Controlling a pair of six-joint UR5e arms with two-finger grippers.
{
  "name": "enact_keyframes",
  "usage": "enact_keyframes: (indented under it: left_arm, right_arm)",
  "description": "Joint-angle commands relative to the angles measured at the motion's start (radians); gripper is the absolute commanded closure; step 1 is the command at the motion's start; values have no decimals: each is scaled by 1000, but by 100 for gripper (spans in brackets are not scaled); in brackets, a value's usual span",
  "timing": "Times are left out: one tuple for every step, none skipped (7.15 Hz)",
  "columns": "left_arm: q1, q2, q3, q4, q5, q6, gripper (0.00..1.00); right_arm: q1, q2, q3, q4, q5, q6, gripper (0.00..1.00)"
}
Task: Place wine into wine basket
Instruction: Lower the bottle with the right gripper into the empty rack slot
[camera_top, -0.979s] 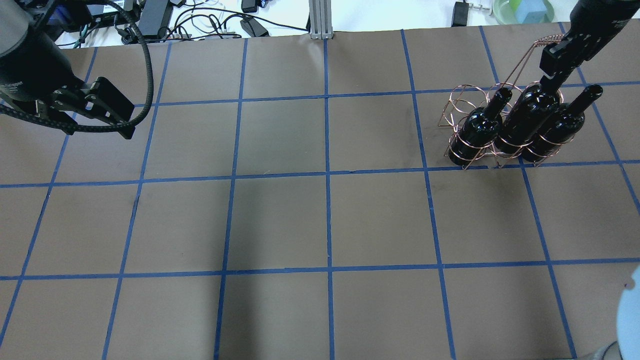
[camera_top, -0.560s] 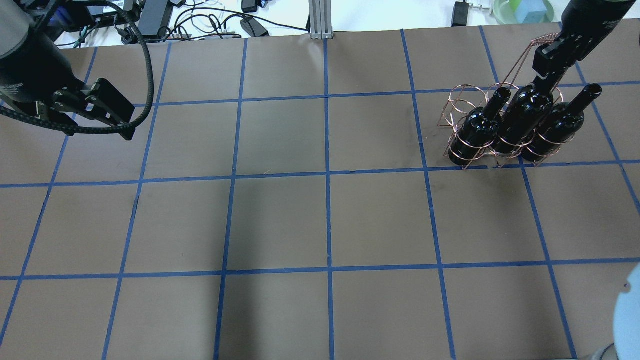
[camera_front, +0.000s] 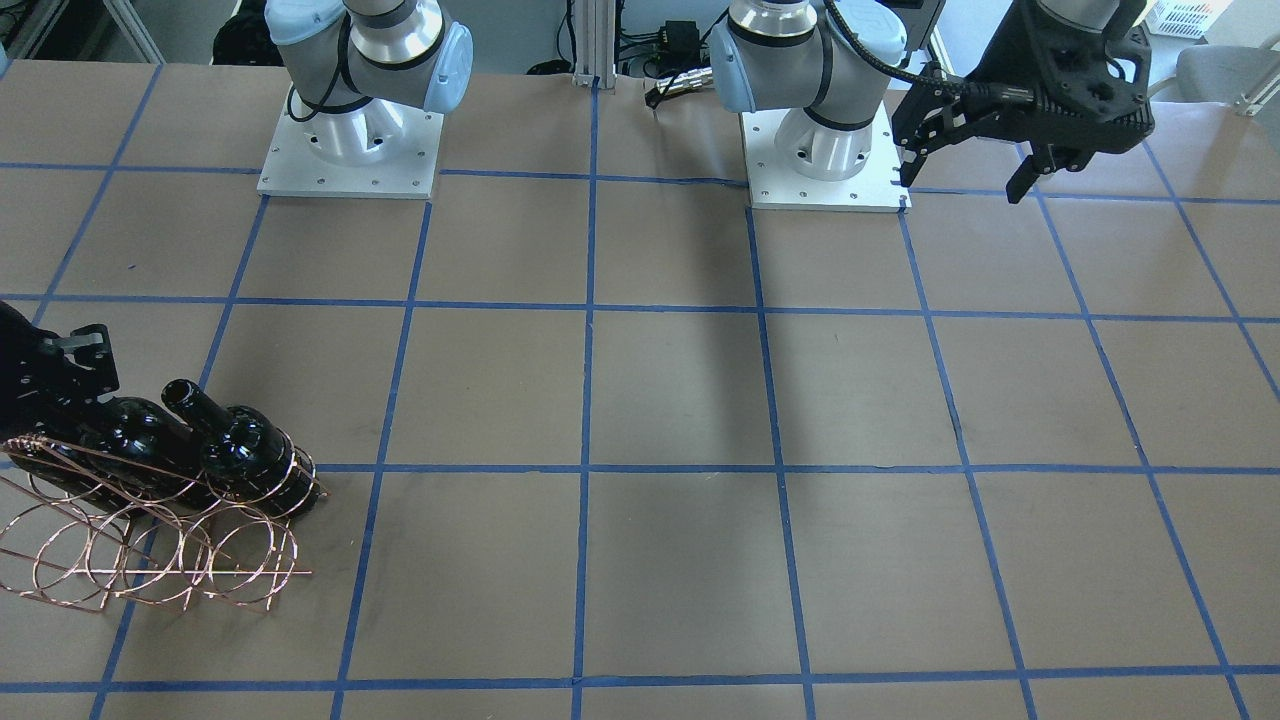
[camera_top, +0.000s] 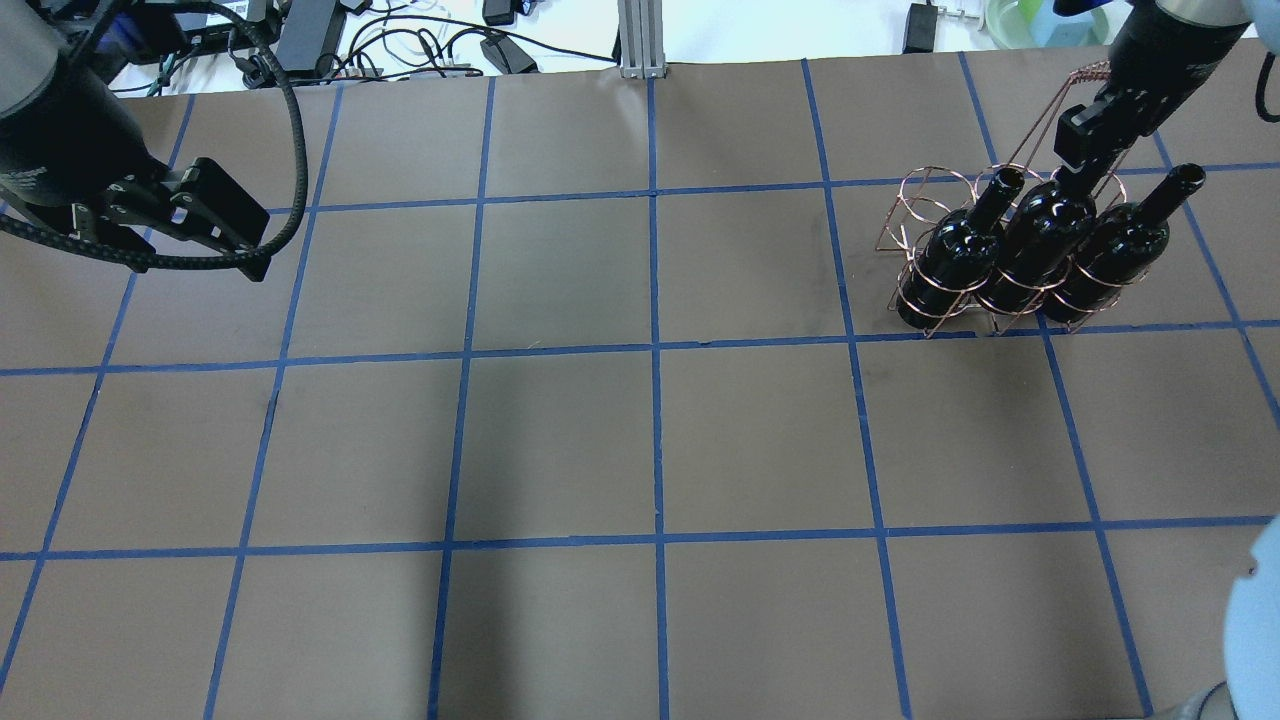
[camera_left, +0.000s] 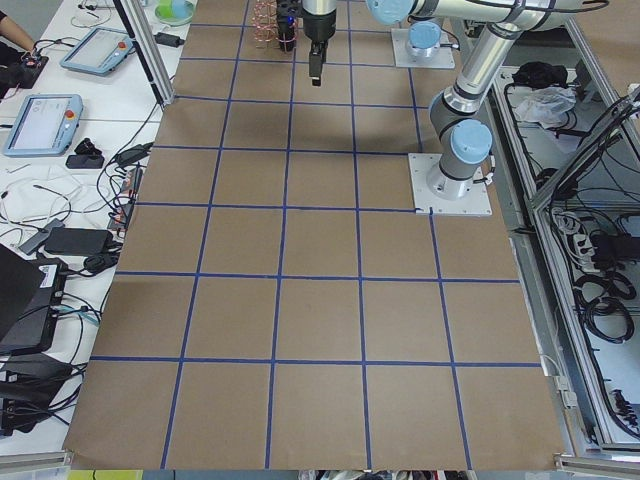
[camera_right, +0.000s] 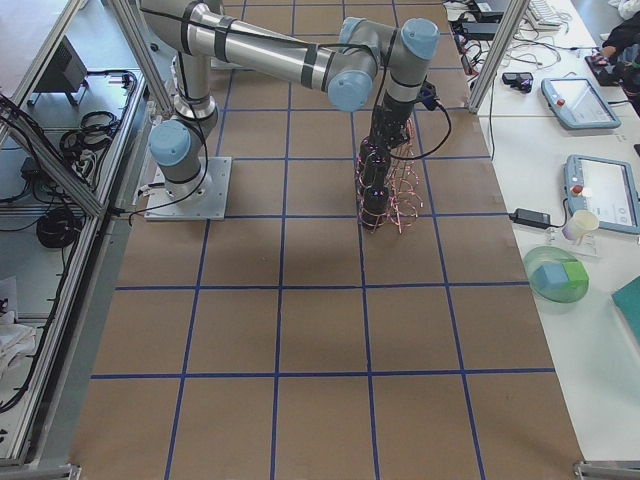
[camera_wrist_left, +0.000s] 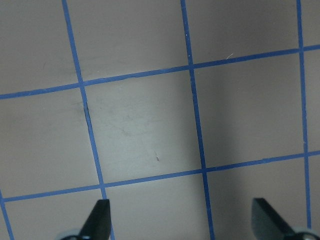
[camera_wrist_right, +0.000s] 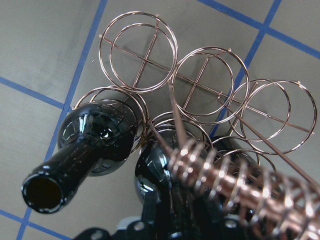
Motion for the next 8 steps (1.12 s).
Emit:
enact_keyframes:
  left_arm:
    - [0, 1, -1, 1, 0, 0, 0]
    - [0, 1, -1, -1, 0, 0, 0]
    - [0, 1, -1, -1, 0, 0, 0]
    - [0, 1, -1, -1, 0, 0, 0]
    - [0, 1, -1, -1, 0, -1, 0]
    - [0, 3, -3, -1, 0, 0, 0]
    - [0, 3, -3, -1, 0, 0, 0]
    - [0, 3, -3, -1, 0, 0, 0]
  right_arm:
    - [-1, 4, 6, -4, -4, 4, 100]
    - [-1, 4, 8, 2, -9, 4, 100]
    - [-1, 5, 15, 2, -7, 2, 100]
    - [-1, 5, 38, -3, -9, 0, 86]
    - [-1, 4, 45, -4, -9, 0, 81]
    - [-1, 2, 45, -3, -13, 0, 75]
    - [-1, -5, 45, 0, -15, 2, 62]
    - [-1, -10, 43, -1, -15, 10, 22]
